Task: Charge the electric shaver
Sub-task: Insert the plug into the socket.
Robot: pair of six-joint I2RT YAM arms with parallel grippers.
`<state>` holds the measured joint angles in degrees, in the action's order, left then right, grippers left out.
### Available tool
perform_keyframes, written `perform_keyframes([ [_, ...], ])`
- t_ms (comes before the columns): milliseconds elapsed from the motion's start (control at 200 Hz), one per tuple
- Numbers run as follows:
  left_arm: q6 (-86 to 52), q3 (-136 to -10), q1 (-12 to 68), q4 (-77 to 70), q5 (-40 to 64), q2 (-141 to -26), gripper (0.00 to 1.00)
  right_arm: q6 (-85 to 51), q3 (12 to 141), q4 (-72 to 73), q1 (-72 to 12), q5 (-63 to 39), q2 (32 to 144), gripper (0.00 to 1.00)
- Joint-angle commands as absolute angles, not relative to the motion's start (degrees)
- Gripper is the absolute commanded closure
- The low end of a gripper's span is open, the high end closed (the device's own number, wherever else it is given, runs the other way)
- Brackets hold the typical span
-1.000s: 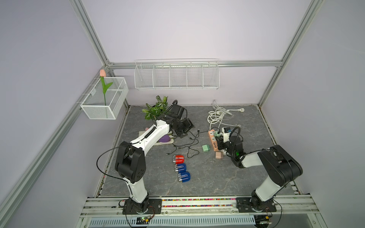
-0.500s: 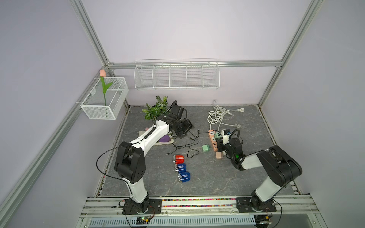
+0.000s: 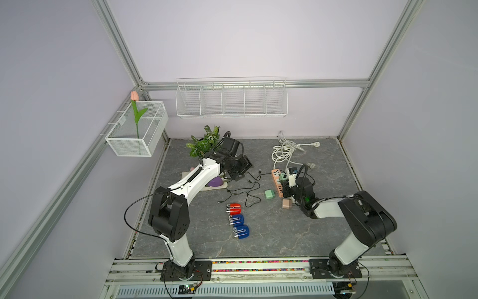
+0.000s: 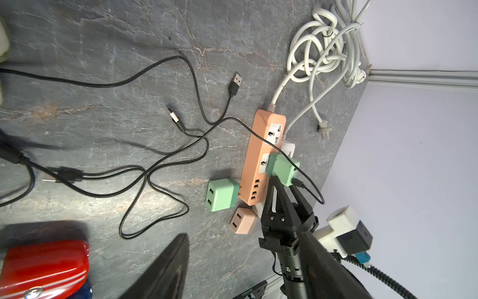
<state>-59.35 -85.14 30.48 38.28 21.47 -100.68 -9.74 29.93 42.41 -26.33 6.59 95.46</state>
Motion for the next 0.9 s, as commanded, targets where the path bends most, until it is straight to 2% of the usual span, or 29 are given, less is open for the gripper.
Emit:
perform_keyframes([
  [0,-59.22,-84.43,30.1,37.53,22.05,-98.71,0.31,-8.96,30.45,31.36,-27.12,7.47,96.15,0.93],
  [505,-58.98,-84.2,29.64,37.22,22.06,-98.04,0.32,-10.24,34.5,22.23,-28.17,9.74,95.94,0.93],
  [530,-58.93,-84.2,29.66,37.26,21.88,-97.81,0.31,-10.46,34.44,22.32,-28.2,9.82,95.1,0.89],
  [705,-59.04,-82.26,28.64,37.38,21.53,-95.83,0.31,-13.18,37.05,16.68,-28.14,12.28,87.24,0.45],
  [820,-58.68,-81.0,27.69,37.7,21.58,-94.55,0.3,-16.54,38.43,11.36,-28.03,13.43,82.14,0.3],
  [895,-58.37,-80.22,26.87,37.89,21.51,-94.02,0.3,-18.35,38.54,9.38,-28.11,13.02,78.97,0.24],
])
